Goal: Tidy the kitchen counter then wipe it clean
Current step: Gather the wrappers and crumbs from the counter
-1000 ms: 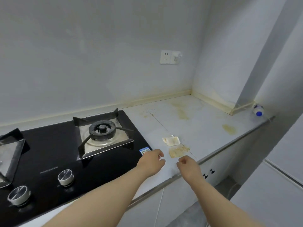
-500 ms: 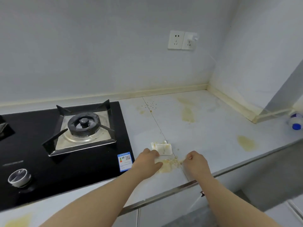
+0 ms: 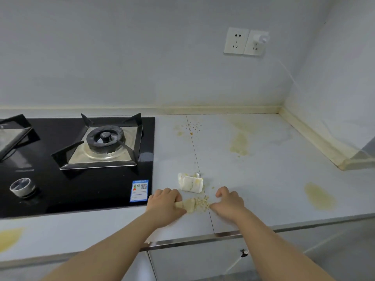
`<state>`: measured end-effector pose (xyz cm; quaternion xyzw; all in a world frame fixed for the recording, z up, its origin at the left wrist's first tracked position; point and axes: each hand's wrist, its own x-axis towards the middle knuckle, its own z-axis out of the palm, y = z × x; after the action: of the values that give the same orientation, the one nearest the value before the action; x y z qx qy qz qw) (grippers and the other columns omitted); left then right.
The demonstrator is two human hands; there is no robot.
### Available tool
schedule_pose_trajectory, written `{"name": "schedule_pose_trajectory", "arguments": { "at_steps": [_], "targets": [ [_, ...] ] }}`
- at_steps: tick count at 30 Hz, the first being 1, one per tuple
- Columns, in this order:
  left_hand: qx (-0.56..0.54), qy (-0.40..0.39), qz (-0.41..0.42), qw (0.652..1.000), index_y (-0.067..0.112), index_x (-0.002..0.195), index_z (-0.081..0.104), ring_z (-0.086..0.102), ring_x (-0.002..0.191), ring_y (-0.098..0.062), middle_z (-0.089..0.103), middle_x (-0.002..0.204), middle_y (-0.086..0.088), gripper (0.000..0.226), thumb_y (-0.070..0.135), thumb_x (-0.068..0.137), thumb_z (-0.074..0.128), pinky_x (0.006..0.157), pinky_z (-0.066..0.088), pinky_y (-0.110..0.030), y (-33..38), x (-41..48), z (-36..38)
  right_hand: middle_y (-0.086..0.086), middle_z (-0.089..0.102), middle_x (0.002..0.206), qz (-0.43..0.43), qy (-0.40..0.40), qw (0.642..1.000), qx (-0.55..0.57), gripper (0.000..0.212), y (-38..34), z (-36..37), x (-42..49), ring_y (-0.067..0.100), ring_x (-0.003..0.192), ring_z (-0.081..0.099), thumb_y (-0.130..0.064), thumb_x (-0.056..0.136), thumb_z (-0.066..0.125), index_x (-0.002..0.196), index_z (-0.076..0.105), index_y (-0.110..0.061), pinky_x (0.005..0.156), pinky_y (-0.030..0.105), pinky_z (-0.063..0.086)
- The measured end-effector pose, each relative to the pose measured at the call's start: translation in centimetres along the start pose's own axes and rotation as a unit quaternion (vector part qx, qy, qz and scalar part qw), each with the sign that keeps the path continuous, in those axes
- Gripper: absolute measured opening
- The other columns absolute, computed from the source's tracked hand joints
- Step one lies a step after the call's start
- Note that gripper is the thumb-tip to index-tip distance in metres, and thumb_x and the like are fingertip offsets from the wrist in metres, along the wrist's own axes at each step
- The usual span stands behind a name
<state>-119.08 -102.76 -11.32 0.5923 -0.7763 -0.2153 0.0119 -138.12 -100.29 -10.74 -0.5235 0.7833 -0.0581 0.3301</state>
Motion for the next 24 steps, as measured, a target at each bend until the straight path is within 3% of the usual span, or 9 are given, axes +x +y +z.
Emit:
{"name": "schedule_pose_trajectory", "arguments": {
  "at_steps": [4, 6, 9, 12, 15, 18, 20, 22, 24],
  "targets": [
    [-0.055, -0.013, -0.024, 0.998, 0.033, 0.12, 0.046, 0.049, 0.11, -0.019, 0.057, 0.107, 0.003, 0.043, 0.05, 0.083, 0.06, 0.09, 0.037, -0.031, -0.1, 0.2, -0.3, 0.003, 0.035, 0.118, -0.012, -0.02, 1.0, 0.014, 0.042, 0.2, -0.4, -0.2, 0.023, 0.119, 0.039, -0.036, 0.087, 0.055, 0.123, 0.039, -0.024, 0.097, 0.031, 0.038],
    [-0.055, -0.023, -0.025, 0.998, 0.031, 0.122, 0.049, 0.051, 0.109, -0.019, 0.06, 0.109, 0.003, 0.038, 0.047, 0.088, 0.054, 0.093, 0.037, -0.031, 0.0, 0.2, -0.4, 0.004, 0.036, 0.123, -0.016, -0.031, 0.999, 0.025, 0.042, 0.3, -0.8, -0.1, 0.023, 0.12, 0.038, -0.036, 0.087, 0.055, 0.124, 0.04, -0.023, 0.095, 0.028, 0.036],
    [-0.141, -0.039, -0.04, 0.988, 0.028, 0.106, 0.058, 0.058, 0.097, -0.019, 0.064, 0.101, 0.001, 0.018, 0.036, 0.09, 0.054, 0.089, 0.046, -0.031, 0.1, 0.3, -0.5, 0.004, 0.035, 0.12, -0.015, -0.048, 0.998, 0.036, 0.037, 0.2, -1.2, 0.1, 0.022, 0.111, 0.039, -0.032, 0.089, 0.053, 0.122, 0.041, -0.021, 0.085, 0.024, 0.032],
    [-0.295, -0.034, -0.052, 0.953, 0.022, 0.089, 0.058, 0.053, 0.076, -0.014, 0.057, 0.083, 0.001, 0.008, 0.028, 0.092, 0.055, 0.066, 0.042, -0.024, 0.2, 0.5, -1.0, 0.002, 0.031, 0.109, -0.009, -0.056, 0.998, 0.035, 0.026, 0.1, -1.3, 0.4, 0.02, 0.099, 0.036, -0.029, 0.09, 0.05, 0.113, 0.041, -0.022, 0.081, 0.025, 0.031],
    [-0.306, 0.027, -0.063, 0.95, 0.013, 0.087, 0.059, 0.047, 0.07, -0.014, 0.052, 0.077, 0.0, 0.018, 0.029, 0.094, 0.052, 0.059, 0.033, -0.024, 0.9, 1.4, -1.6, 0.002, 0.03, 0.107, -0.003, -0.06, 0.998, 0.031, 0.019, 0.0, -1.2, 0.7, 0.02, 0.098, 0.037, -0.028, 0.09, 0.05, 0.103, 0.037, -0.024, 0.08, 0.026, 0.032],
    [-0.283, 0.084, -0.063, 0.953, 0.01, 0.074, 0.056, 0.048, 0.074, -0.021, 0.05, 0.076, -0.002, 0.024, 0.026, 0.09, 0.058, 0.06, 0.034, -0.028, 2.1, 2.8, -2.1, 0.002, 0.03, 0.107, -0.001, -0.067, 0.997, 0.025, 0.017, -0.2, -1.2, 1.0, 0.021, 0.097, 0.037, -0.025, 0.09, 0.048, 0.101, 0.035, -0.023, 0.08, 0.027, 0.032],
    [-0.217, 0.082, -0.048, 0.972, 0.01, 0.079, 0.059, 0.049, 0.098, -0.026, 0.053, 0.097, -0.002, 0.019, 0.027, 0.088, 0.06, 0.076, 0.041, -0.032, 2.9, 4.1, -2.1, 0.003, 0.029, 0.107, 0.0, -0.068, 0.998, 0.017, 0.013, -0.2, -1.2, 1.4, 0.023, 0.097, 0.037, -0.021, 0.091, 0.044, 0.099, 0.033, -0.022, 0.081, 0.028, 0.033],
    [-0.114, 0.045, -0.049, 0.991, 0.015, 0.106, 0.061, 0.034, 0.124, -0.024, 0.04, 0.133, 0.002, 0.025, 0.031, 0.087, 0.06, 0.095, 0.037, -0.032, 3.6, 5.1, -2.1, 0.004, 0.029, 0.106, 0.002, -0.068, 0.998, 0.007, 0.011, -0.2, -1.1, 1.8, 0.024, 0.096, 0.037, -0.017, 0.091, 0.039, 0.098, 0.032, -0.021, 0.081, 0.029, 0.033],
    [-0.069, 0.015, -0.058, 0.996, 0.022, 0.118, 0.055, 0.028, 0.13, -0.022, 0.028, 0.144, 0.005, 0.035, 0.031, 0.084, 0.062, 0.097, 0.038, -0.031, 4.0, 5.8, -2.0, 0.004, 0.029, 0.105, 0.007, -0.068, 0.998, 0.009, 0.01, -0.2, -1.0, 2.1, 0.024, 0.096, 0.037, -0.015, 0.091, 0.036, 0.098, 0.031, -0.021, 0.082, 0.029, 0.033]
  ]
}}
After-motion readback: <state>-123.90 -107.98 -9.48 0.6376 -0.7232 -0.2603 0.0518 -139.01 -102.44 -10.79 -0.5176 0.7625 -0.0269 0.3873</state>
